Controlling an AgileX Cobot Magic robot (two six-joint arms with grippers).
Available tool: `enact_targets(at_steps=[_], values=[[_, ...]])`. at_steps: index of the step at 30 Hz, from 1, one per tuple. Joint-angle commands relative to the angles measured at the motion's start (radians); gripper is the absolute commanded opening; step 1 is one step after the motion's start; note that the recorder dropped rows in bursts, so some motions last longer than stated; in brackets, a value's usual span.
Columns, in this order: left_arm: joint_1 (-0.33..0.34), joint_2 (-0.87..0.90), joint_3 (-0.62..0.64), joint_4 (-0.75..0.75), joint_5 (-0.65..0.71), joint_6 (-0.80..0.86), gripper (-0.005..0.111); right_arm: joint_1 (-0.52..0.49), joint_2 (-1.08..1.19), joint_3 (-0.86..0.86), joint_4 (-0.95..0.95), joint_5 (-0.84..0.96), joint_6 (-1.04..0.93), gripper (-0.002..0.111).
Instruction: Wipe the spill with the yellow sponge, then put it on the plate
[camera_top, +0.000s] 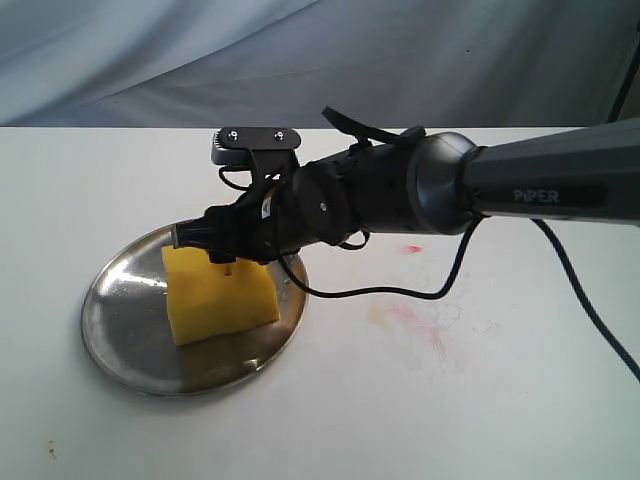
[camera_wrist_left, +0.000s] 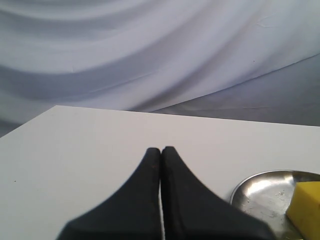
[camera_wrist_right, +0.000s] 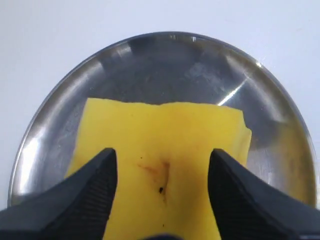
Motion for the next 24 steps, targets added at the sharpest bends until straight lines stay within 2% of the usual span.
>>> enact_targets(at_steps=[1,2,8,9,10,14,15,24], values=[[-0.005,-0.004,0.005,0.001,-0.005,-0.005,0.0,-0.005,-0.06,0.017,-0.064,-0.095,-0.021,0.05],[-0.005,-0.004,0.005,0.001,-0.005,-0.005,0.0,-0.008,-0.074,0.034,-0.064,-0.127,-0.027,0.048],[-0.005,-0.004,0.005,0.001,-0.005,-0.005,0.0,-0.084,-0.21,0.208,-0.064,-0.302,-0.026,0.012],[-0.005,-0.004,0.005,0.001,-0.005,-0.003,0.0,-0.112,-0.257,0.268,-0.066,-0.357,-0.026,0.003],[-0.005,-0.004,0.005,0.001,-0.005,-0.003,0.0,-0.131,-0.283,0.302,-0.066,-0.389,-0.026,0.0],[-0.005,-0.004,0.005,0.001,-0.005,-0.003,0.0,-0.221,-0.388,0.432,-0.068,-0.497,-0.036,0.0],[-0.005,-0.004,0.005,0.001,-0.005,-0.003,0.0,-0.279,-0.431,0.483,-0.068,-0.538,-0.053,0.0],[-0.005,-0.004,0.005,0.001,-0.005,-0.004,0.0,-0.547,-0.657,0.68,-0.088,-0.618,-0.128,0.0]])
